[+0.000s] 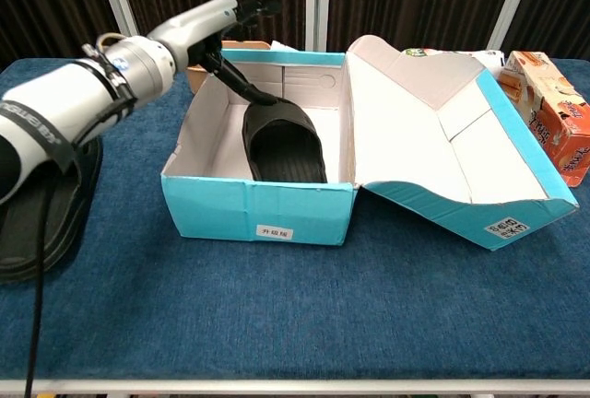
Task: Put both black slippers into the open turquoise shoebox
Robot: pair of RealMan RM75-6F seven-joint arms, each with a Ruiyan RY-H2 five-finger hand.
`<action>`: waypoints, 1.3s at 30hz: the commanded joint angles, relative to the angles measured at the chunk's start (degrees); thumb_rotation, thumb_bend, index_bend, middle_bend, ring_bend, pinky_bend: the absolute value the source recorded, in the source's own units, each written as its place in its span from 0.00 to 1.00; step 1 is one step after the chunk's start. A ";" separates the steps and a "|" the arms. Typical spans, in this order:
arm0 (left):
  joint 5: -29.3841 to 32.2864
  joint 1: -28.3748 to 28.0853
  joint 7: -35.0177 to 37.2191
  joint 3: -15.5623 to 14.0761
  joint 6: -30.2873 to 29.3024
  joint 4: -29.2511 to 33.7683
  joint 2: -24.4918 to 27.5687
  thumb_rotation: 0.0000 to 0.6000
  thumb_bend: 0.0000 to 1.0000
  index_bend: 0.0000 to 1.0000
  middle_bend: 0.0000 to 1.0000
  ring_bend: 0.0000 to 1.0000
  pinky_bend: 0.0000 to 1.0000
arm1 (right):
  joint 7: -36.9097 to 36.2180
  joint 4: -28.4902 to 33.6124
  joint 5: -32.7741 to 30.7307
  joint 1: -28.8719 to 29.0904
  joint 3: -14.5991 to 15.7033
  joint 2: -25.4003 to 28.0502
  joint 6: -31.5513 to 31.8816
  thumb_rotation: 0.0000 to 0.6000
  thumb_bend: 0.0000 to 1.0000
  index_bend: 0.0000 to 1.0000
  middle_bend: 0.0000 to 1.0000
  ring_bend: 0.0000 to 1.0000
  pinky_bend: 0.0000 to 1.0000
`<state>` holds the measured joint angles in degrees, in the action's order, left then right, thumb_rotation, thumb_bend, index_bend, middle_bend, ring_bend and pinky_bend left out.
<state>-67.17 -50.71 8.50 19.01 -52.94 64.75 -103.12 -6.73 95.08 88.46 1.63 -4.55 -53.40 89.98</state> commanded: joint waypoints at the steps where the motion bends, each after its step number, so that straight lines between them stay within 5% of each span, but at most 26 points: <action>1: 5.17 4.20 -8.17 -0.17 0.87 9.91 11.75 1.00 0.00 0.04 0.00 0.00 0.12 | -0.20 -0.21 0.39 0.37 -0.03 -0.16 -0.30 1.00 0.05 0.00 0.04 0.00 0.00; 7: 14.73 9.83 -18.50 -3.73 1.43 22.33 26.93 1.00 0.00 0.05 0.00 0.06 0.28 | -0.47 -0.64 0.75 1.27 -0.25 -0.61 -1.10 1.00 0.05 0.00 0.04 0.00 0.00; 11: 21.21 11.33 -23.36 -7.61 3.36 25.66 31.66 1.00 0.00 0.05 0.00 0.38 0.52 | -0.63 -0.86 1.28 2.02 -0.22 -1.08 -1.87 1.00 0.05 0.00 0.04 0.00 0.00; 17: 30.78 9.59 -27.08 -12.08 9.52 25.35 32.58 1.00 0.00 0.05 0.00 0.53 0.64 | -0.74 -1.08 1.70 2.50 -0.08 -1.36 -2.29 1.00 0.05 0.00 0.04 0.00 0.00; 31: 43.19 5.50 -28.36 -15.70 12.65 20.64 29.11 1.00 0.00 0.07 0.00 0.60 0.66 | -1.93 -2.18 1.08 2.36 0.21 -1.90 -2.35 1.00 0.05 0.00 0.04 0.00 0.00; 34: 44.94 4.92 -27.81 -15.68 12.93 19.57 28.25 1.00 0.00 0.17 0.08 0.65 0.69 | -2.22 -2.51 0.98 2.35 0.26 -2.07 -2.37 1.00 0.05 0.00 0.04 0.00 0.00; 39: 45.80 5.74 -23.45 -13.53 12.75 17.36 26.46 1.00 0.00 0.44 0.39 0.80 0.81 | -2.50 -2.82 0.78 2.37 0.20 -2.25 -2.35 1.00 0.05 0.00 0.04 0.00 0.00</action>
<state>-21.73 -45.33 -16.52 4.56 -40.15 83.25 -75.82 -9.23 92.25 89.25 4.00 -4.35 -55.66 87.64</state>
